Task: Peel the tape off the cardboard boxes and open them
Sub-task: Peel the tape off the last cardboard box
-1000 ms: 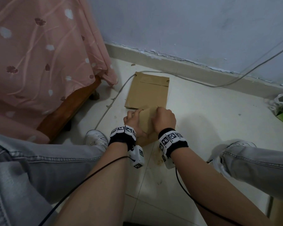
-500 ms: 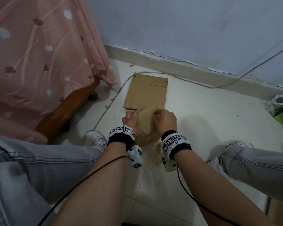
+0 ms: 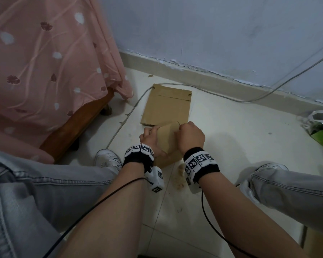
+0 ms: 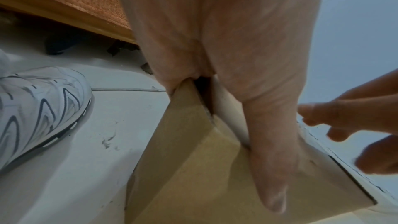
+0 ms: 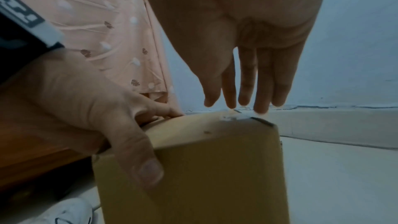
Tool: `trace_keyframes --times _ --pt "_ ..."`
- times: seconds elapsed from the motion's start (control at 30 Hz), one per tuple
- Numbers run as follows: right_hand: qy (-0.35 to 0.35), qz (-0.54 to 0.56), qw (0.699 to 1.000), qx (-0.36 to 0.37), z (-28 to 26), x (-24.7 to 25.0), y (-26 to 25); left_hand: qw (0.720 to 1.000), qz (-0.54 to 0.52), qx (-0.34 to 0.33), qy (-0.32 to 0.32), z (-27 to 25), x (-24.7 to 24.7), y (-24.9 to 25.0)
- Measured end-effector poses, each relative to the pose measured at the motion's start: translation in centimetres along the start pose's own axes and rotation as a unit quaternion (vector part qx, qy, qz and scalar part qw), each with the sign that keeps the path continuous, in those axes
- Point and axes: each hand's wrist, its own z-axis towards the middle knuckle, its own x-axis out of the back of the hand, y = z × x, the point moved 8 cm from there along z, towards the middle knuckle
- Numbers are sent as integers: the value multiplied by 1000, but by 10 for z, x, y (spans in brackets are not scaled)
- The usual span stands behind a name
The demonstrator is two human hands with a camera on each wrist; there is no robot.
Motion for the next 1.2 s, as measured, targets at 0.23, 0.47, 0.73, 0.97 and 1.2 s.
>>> trace_keyframes --times 0.23,0.47,0.73,0.97,1.2 --pt "-17 -15 1000 -13 -7 -5 -2 1000 -1 -1 3 1 -1 -1" --pt "-91 10 995 -35 -4 -18 1 1000 -5 -6 -1 2 -2 -3" --pt "-108 368 900 -206 29 -21 68 1000 -24 -15 10 2 0 -6" --pt "-121 664 709 -206 16 -13 53 994 -100 -11 33 -4 8 -27" --pt "-187 609 754 -158 25 1 26 995 -63 -65 39 -5 6 8"
